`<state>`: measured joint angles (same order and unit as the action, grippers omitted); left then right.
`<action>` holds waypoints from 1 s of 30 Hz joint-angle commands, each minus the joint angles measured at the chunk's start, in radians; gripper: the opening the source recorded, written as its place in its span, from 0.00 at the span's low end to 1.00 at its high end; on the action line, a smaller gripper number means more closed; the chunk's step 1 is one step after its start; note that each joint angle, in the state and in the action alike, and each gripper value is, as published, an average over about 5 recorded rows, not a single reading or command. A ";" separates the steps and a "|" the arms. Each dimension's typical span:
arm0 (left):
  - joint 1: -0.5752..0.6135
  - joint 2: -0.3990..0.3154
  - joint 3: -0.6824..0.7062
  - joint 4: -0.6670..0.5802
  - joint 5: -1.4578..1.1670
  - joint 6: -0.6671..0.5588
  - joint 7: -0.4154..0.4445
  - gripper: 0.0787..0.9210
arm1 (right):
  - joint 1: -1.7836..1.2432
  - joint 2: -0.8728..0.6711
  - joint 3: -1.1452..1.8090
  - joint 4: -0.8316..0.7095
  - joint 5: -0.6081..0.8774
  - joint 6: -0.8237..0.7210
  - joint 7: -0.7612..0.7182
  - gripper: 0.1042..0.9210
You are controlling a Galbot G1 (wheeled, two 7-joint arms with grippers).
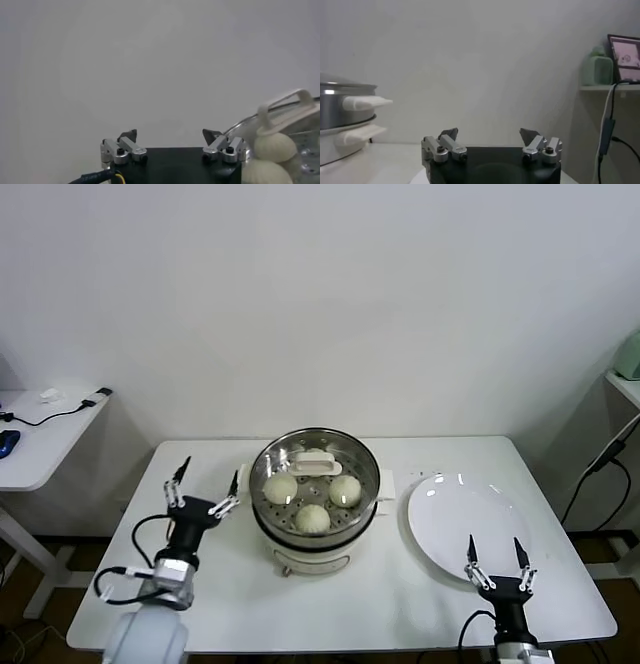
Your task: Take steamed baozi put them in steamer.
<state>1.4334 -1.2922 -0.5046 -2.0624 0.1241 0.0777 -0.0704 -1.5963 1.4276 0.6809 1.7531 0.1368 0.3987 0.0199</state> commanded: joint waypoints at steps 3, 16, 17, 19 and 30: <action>0.103 0.062 -0.107 0.296 -0.399 -0.290 -0.024 0.88 | 0.003 -0.003 -0.006 -0.009 0.029 0.018 0.005 0.88; 0.143 0.026 -0.097 0.315 -0.352 -0.339 -0.021 0.88 | -0.002 -0.011 -0.010 -0.015 0.046 0.004 0.002 0.88; 0.145 0.025 -0.097 0.313 -0.351 -0.340 -0.021 0.88 | -0.002 -0.012 -0.010 -0.016 0.045 0.004 0.002 0.88; 0.148 0.023 -0.097 0.310 -0.350 -0.340 -0.020 0.88 | -0.004 -0.012 -0.011 -0.016 0.045 0.004 0.002 0.88; 0.155 0.016 -0.096 0.296 -0.341 -0.340 -0.013 0.88 | -0.010 -0.019 -0.018 -0.017 0.045 0.005 -0.001 0.88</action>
<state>1.5767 -1.2742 -0.5948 -1.7850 -0.2005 -0.2369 -0.0851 -1.6062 1.4099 0.6640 1.7372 0.1778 0.4040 0.0202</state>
